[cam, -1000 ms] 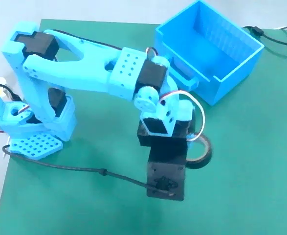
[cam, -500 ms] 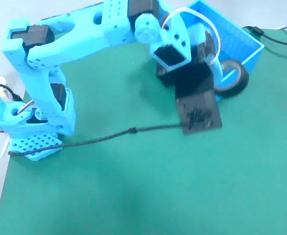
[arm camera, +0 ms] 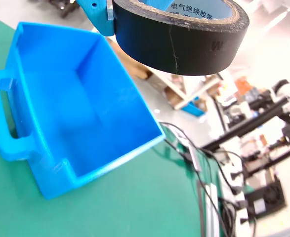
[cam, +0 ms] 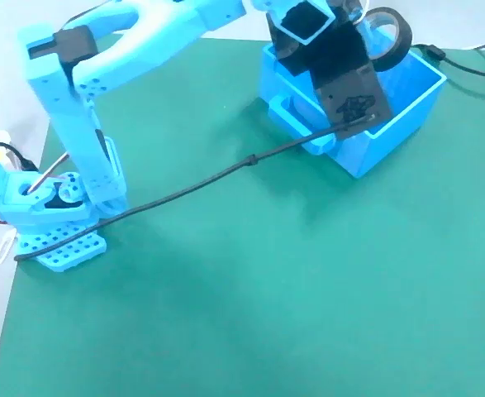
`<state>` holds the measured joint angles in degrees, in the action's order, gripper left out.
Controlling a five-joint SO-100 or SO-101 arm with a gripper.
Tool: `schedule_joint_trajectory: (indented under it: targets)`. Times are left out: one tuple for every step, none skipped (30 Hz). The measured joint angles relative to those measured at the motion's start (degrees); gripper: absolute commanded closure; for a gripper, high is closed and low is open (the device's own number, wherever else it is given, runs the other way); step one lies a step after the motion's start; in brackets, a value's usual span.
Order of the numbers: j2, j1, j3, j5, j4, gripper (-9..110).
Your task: Put the tape in the box
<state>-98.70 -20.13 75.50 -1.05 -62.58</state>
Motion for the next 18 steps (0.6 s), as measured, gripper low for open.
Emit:
schedule_joint_trajectory:
  targets:
    - [1.0,-0.5,0.0,-0.6,1.0,102]
    - [2.3,-1.3,0.0,-0.9,1.9,102]
    - [3.8,-1.7,0.0,-1.5,3.0,102]
    - [5.0,-1.9,0.0,-1.7,4.0,102]
    - [6.2,-2.0,0.0,-1.8,4.8,102]
    - [7.3,-2.2,0.0,-1.8,5.4,102]
    - [8.3,-2.6,0.0,-2.0,6.2,102]
    - [9.2,-2.8,0.0,-2.6,7.1,102]
    - [10.3,-2.8,0.0,-2.7,7.4,102]
    - [11.3,-2.9,0.0,-2.8,7.7,102]
    - [12.3,-3.1,0.0,-2.8,8.4,102]
    - [13.2,-3.3,0.0,-2.8,8.9,102]
    - [14.1,-3.3,0.0,-2.8,9.5,102]
    - [14.5,-3.7,0.0,-2.8,9.8,102]
    - [15.2,-3.8,0.0,-2.8,10.1,102]
    - [16.2,-4.0,0.0,-2.9,10.7,102]
    - [17.1,-4.1,0.0,-2.9,11.2,102]
    - [17.8,-4.2,0.0,-2.9,11.7,102]
